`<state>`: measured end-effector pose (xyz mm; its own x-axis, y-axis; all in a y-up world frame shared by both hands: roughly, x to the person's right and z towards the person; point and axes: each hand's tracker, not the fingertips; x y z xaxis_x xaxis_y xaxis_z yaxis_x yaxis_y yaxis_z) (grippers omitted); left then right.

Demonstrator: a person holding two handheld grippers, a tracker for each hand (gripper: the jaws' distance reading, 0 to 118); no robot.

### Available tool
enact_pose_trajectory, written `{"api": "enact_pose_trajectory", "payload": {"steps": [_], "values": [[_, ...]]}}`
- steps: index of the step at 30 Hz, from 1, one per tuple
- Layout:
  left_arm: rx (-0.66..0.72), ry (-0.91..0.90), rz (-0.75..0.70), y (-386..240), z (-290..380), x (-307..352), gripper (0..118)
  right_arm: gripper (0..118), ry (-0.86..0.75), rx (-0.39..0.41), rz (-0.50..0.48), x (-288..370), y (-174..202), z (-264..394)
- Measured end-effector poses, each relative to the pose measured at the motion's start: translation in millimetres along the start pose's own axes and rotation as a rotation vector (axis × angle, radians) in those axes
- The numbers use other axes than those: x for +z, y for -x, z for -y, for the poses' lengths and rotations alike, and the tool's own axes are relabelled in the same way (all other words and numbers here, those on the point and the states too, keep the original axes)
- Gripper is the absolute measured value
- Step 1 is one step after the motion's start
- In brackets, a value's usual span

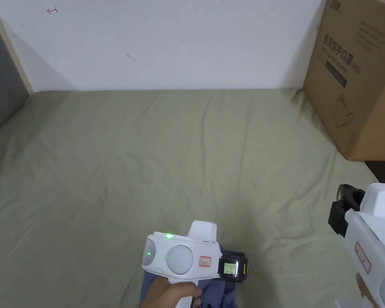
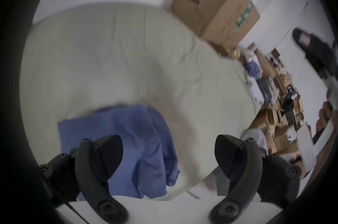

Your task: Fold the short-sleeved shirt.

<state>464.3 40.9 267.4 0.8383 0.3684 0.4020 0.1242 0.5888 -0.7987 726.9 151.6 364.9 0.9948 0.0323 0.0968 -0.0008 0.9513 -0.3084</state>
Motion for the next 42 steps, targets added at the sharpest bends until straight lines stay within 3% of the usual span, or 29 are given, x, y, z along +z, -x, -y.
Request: {"api": "enact_pose_trajectory", "payload": {"steps": [5,7,11,14,15,19,31,42], "values": [[-0.036,-0.182,-0.161,9.6,-0.1,44.8,106,0,-0.008,-0.014,-0.013,2.5,1.3,-4.5],[-0.046,-0.258,-0.238,18.8,6.9,56.1,100,0,-0.011,-0.010,-0.012,3.5,2.4,-5.5],[-0.062,-0.324,-0.314,38.8,23.8,59.8,62,0,-0.009,-0.008,-0.014,4.3,3.1,-6.2],[-0.070,-0.344,-0.304,53.4,39.5,53.5,9,0,-0.008,-0.007,-0.012,4.5,3.1,-5.5],[-0.072,-0.342,-0.293,62.1,43.1,44.3,1,0,-0.006,-0.008,-0.013,4.4,3.1,-5.3],[-0.038,-0.261,-0.242,56.9,53.2,31.4,0,0,0.001,-0.008,-0.014,3.8,2.7,-3.8],[-0.103,-0.126,-0.143,13.1,81.2,-56.2,0,0,0.029,-0.011,0.010,1.4,-16.0,5.0],[-0.166,-0.065,-0.195,-35.2,92.1,-86.5,0,0,0.056,-0.019,0.053,-4.0,-34.7,11.9]]}}
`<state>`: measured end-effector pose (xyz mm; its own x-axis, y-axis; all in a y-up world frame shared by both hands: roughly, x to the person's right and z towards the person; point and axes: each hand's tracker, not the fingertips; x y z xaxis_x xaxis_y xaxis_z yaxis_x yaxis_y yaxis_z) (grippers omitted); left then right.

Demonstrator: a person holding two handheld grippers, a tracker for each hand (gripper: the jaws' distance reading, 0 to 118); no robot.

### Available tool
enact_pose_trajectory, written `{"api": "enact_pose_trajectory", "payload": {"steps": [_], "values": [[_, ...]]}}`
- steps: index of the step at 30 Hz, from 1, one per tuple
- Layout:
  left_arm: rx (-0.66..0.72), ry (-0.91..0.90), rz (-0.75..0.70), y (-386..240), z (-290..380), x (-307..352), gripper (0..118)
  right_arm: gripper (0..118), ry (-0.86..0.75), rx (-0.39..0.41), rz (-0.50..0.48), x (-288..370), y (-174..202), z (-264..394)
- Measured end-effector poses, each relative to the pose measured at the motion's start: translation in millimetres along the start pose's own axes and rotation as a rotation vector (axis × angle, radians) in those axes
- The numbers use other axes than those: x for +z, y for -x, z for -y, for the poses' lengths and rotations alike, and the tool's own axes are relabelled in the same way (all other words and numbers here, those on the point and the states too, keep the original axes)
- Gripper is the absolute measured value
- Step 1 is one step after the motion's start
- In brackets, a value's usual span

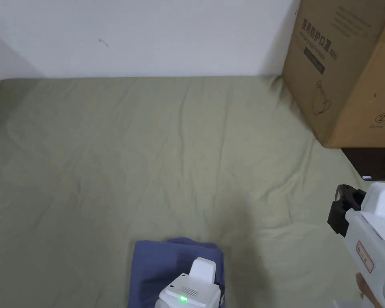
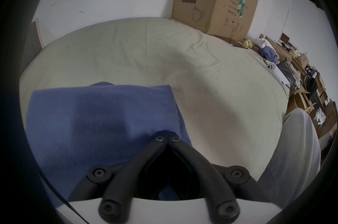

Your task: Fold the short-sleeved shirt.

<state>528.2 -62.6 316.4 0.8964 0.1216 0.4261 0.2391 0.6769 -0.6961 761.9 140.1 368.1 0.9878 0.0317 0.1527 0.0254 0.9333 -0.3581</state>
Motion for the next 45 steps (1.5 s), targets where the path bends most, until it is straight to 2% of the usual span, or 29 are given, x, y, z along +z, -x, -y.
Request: {"api": "enact_pose_trajectory", "payload": {"steps": [7,17,23,27,38,45], "values": [[0.040,-0.013,0.011,10.3,-6.5,10.4,0,0,-0.009,0.001,-0.014,6.2,5.9,-2.7],[0.026,-0.380,-0.030,53.9,-67.8,99.7,0,0,-0.087,0.011,-0.062,26.2,29.0,-24.7],[-0.038,-0.542,-0.142,88.0,-103.4,155.0,0,0,-0.143,0.016,-0.093,35.6,46.5,-40.8],[-0.035,-0.621,-0.213,112.3,-117.1,187.3,0,0,-0.193,0.022,-0.105,40.1,58.8,-49.7],[-0.018,-0.730,-0.395,166.8,-117.3,247.0,0,0,-0.275,0.060,-0.115,43.8,85.3,-56.6],[0.009,-0.727,-0.432,181.8,-106.6,258.1,0,0,-0.267,0.068,-0.139,41.2,95.4,-52.2]]}}
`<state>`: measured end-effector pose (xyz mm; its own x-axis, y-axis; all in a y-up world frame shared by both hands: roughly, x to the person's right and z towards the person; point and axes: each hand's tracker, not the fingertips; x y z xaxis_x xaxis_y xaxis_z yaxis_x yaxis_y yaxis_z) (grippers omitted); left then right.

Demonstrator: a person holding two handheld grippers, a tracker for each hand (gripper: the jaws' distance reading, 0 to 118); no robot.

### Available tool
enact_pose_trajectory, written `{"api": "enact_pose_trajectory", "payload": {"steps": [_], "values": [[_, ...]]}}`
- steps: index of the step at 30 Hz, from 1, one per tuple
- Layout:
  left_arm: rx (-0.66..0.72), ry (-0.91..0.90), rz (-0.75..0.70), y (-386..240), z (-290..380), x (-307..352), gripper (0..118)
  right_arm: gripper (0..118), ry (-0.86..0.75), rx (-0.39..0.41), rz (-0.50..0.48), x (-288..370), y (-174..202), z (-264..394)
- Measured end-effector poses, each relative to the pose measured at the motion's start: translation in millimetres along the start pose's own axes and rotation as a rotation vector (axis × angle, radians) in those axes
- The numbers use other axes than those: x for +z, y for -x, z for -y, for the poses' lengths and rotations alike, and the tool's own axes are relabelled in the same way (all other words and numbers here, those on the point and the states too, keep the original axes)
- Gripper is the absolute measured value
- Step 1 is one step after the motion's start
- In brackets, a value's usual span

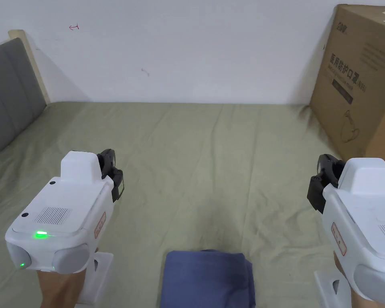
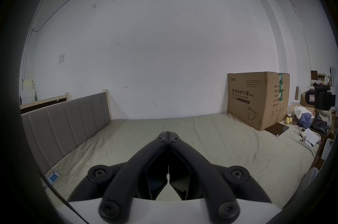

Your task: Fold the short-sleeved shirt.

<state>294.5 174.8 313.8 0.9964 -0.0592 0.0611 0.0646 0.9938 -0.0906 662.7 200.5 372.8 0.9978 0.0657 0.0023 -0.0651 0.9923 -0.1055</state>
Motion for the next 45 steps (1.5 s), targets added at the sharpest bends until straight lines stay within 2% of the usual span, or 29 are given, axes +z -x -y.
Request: {"api": "enact_pose_trajectory", "payload": {"steps": [11,21,32,35,38,40,41,45], "values": [[0.044,0.012,0.007,6.4,5.2,-2.5,0,0,0.058,-0.007,-0.044,-22.3,17.1,30.4],[0.074,0.042,0.009,15.3,14.0,-9.2,0,0,0.274,-0.003,-0.157,-65.7,66.1,145.7],[0.111,0.093,-0.005,26.2,27.8,-22.3,0,0,0.550,0.093,-0.213,-85.7,104.9,250.5],[0.175,0.170,0.009,28.9,41.6,-30.6,0,0,0.571,0.110,-0.211,-88.3,103.4,266.0],[0.306,0.293,0.069,32.6,64.6,-43.5,1,0,0.575,0.104,-0.205,-92.7,101.0,270.4],[0.402,0.400,0.115,34.0,82.5,-52.0,8,0,0.587,0.087,-0.200,-95.9,99.5,270.9],[0.444,0.456,0.137,33.5,92.8,-56.1,15,0,0.588,0.086,-0.196,-96.6,99.5,271.2],[0.613,0.725,0.211,23.8,137.3,-71.7,90,0,0.581,0.080,-0.197,-93.9,99.0,271.8]]}}
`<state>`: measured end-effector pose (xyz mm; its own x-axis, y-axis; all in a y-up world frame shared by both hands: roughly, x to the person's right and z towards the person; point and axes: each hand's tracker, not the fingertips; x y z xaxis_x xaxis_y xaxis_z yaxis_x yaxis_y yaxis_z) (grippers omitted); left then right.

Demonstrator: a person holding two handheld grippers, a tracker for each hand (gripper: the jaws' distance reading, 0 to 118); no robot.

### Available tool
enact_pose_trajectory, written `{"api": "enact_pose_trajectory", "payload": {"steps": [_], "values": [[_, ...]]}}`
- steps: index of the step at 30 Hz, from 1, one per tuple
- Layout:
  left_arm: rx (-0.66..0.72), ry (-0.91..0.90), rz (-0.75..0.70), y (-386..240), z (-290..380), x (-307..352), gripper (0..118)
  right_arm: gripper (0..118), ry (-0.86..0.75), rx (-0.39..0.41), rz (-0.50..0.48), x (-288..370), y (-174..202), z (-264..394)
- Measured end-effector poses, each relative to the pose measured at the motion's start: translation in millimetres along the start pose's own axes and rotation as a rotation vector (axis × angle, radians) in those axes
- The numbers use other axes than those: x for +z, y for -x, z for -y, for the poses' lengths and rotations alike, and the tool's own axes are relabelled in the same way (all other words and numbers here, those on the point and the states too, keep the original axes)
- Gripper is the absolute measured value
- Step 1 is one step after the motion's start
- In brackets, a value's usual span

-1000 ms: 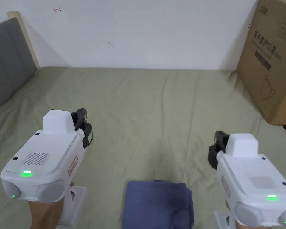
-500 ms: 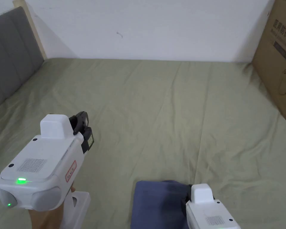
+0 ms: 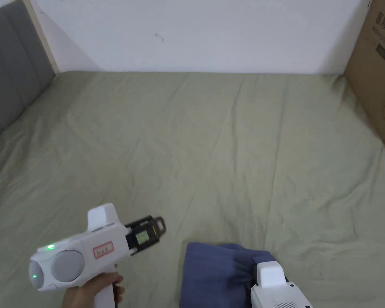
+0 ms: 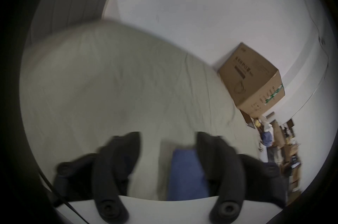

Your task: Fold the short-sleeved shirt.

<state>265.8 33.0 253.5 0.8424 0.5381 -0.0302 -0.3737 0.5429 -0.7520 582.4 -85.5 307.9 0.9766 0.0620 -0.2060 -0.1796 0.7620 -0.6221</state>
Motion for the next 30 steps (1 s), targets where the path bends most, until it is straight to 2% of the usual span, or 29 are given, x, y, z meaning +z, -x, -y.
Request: {"api": "enact_pose_trajectory", "payload": {"steps": [1,2,11,12,14,18,22,25,28,30], "values": [[0.021,0.053,0.013,3.7,6.7,-9.6,99,0,-0.001,0.000,-0.001,0.8,-0.2,0.1],[0.040,0.087,0.028,7.7,13.8,-18.6,104,0,-0.001,0.001,-0.002,0.8,-0.3,0.1],[-0.124,0.322,0.036,3.8,54.5,-78.7,103,0,0.000,-0.012,-0.014,3.5,-4.2,0.4],[-0.136,0.346,0.042,-0.3,58.3,-82.2,100,0,-0.001,-0.014,-0.014,3.6,-4.6,0.6],[-0.155,0.382,0.069,-5.2,64.2,-89.9,87,0,0.000,-0.018,-0.017,3.6,-5.3,0.5],[-0.137,0.401,0.112,-7.5,71.4,-96.9,34,0,0.003,-0.032,-0.022,3.1,-7.2,0.6],[-0.125,0.393,0.110,-1.9,68.6,-96.1,17,0,0.017,-0.043,-0.043,6.3,-12.4,-6.7],[-0.168,0.346,0.103,-3.9,60.4,-85.2,14,0,-0.008,-0.053,-0.065,22.6,-18.9,-19.6],[-0.176,0.319,0.108,0.5,41.6,-70.7,13,0,-0.097,-0.070,-0.040,46.5,-27.7,-37.0],[-0.230,0.281,0.073,6.7,22.5,-59.3,13,0,-0.129,-0.065,-0.026,59.3,-34.0,-48.7]]}}
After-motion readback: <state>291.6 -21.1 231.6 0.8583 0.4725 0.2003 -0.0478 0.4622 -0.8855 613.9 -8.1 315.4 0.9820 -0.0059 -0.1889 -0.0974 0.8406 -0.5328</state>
